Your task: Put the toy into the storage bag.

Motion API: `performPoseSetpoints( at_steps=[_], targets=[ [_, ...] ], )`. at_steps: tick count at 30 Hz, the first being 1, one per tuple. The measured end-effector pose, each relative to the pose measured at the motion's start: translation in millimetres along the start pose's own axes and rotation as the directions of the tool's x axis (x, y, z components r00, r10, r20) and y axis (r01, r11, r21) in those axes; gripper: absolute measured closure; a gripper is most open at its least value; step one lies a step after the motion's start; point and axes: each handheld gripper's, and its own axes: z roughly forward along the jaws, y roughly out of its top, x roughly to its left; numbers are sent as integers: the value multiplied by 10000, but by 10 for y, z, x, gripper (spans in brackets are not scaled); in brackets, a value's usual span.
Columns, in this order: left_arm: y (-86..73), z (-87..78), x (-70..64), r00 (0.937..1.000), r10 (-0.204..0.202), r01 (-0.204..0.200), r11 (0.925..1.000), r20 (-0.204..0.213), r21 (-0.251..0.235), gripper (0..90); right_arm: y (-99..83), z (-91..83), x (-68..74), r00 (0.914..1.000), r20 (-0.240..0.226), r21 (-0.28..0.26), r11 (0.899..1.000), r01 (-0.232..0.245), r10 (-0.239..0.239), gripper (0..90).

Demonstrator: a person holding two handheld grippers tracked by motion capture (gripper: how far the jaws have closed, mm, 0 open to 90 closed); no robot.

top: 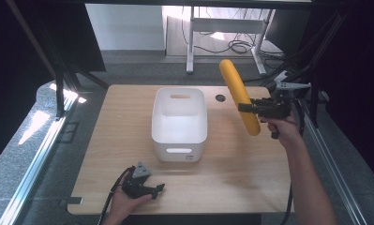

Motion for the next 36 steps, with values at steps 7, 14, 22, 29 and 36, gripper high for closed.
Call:
performPoseSetpoints(
  at_steps=[7, 14, 22, 29, 36],
  targets=[
    [0, -1, 0, 10000, 17, -17, 10000, -5, 17, 229, 13, 16, 48, 9999, -101, -63, 9999, 85, -86, 521],
    [0, -1, -1, 10000, 21, -21, 10000, -6, 22, 229, 33, 28, 100, 9996, -185, -221, 9995, 221, -225, 521],
    [1, -6, 0, 10000, 20, -20, 10000, -15, 6, 229, 48, 51, 154, 9989, -329, -400, 9986, 332, -345, 521],
    [2, -14, 5, 10000, 19, -19, 10000, -30, -26, 229, 78, 67, 217, 9982, -418, -474, 9980, 410, -430, 521],
    [5, -28, 14, 10000, 60, -60, 10000, -64, -74, 229, 135, 68, 307, 9966, -526, -615, 9963, 602, -634, 520]
  ],
)
